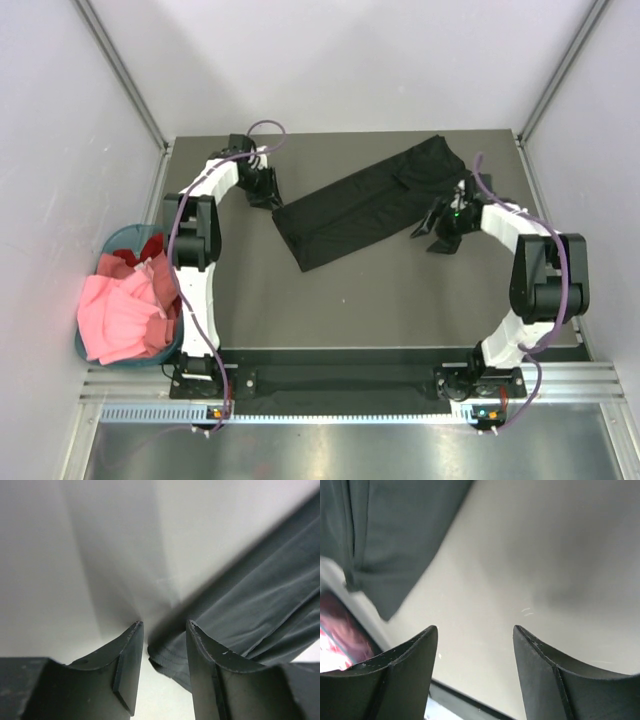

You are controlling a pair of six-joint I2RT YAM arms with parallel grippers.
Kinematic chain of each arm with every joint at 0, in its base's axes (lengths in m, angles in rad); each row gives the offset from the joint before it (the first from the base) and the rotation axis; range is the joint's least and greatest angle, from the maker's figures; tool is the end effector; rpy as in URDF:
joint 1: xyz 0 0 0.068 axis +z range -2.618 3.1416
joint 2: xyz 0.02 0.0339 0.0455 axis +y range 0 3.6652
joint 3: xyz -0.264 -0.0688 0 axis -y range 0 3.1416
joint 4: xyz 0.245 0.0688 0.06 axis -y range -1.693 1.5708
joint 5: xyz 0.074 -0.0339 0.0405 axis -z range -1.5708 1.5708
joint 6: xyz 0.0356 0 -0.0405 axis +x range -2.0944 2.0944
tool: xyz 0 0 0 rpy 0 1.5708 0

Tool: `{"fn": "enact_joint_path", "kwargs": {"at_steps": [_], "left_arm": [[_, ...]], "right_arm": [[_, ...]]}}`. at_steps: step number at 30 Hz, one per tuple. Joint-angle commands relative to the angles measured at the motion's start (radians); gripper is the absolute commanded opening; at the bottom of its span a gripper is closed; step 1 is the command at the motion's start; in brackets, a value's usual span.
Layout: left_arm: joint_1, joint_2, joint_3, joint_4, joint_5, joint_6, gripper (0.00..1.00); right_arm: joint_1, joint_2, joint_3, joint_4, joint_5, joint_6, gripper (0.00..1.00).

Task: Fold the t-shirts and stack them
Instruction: Fold the tshirt

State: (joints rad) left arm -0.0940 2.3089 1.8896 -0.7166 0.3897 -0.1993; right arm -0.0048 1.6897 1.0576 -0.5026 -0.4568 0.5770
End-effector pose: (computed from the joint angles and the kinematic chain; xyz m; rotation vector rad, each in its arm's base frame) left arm 0.4875 -0.0595 0.1669 -0.0246 2.7069 -0.6153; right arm 0.3293 0.0141 0.1833 0.6525 2.6730 0.7846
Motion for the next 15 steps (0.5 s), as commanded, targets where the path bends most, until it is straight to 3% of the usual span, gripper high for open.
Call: {"fn": "enact_joint_path", "kwargs": {"at_steps": [1, 6, 9, 10, 13, 15], "left_arm": [[0.0, -0.054, -0.09, 0.031, 0.026, 0.0, 0.45], [0.0, -0.057, -0.139, 0.054, 0.058, -0.018, 0.38], [0.0, -0.054, -0.135, 0.029, 0.055, -0.023, 0.25], [0.0, -0.062, -0.141, 0.019, 0.054, -0.025, 0.15], [-0.001, -0.092, -0.179, 0.0, 0.031, -0.026, 0.0], [-0.004, -0.118, -0.245, 0.003, 0.002, -0.028, 0.0]], "right_arm": [[0.093, -0.079, -0.018, 0.094, -0.055, 0.058, 0.62], [0.161, -0.105, -0.06, 0.157, -0.057, 0.11, 0.63], [0.183, -0.13, -0.074, 0.156, -0.062, 0.113, 0.63], [0.187, -0.136, -0.077, 0.148, -0.06, 0.104, 0.63], [0.189, -0.154, -0.096, 0.142, -0.057, 0.084, 0.63], [0.187, -0.154, -0.099, 0.127, -0.057, 0.07, 0.63]]}}
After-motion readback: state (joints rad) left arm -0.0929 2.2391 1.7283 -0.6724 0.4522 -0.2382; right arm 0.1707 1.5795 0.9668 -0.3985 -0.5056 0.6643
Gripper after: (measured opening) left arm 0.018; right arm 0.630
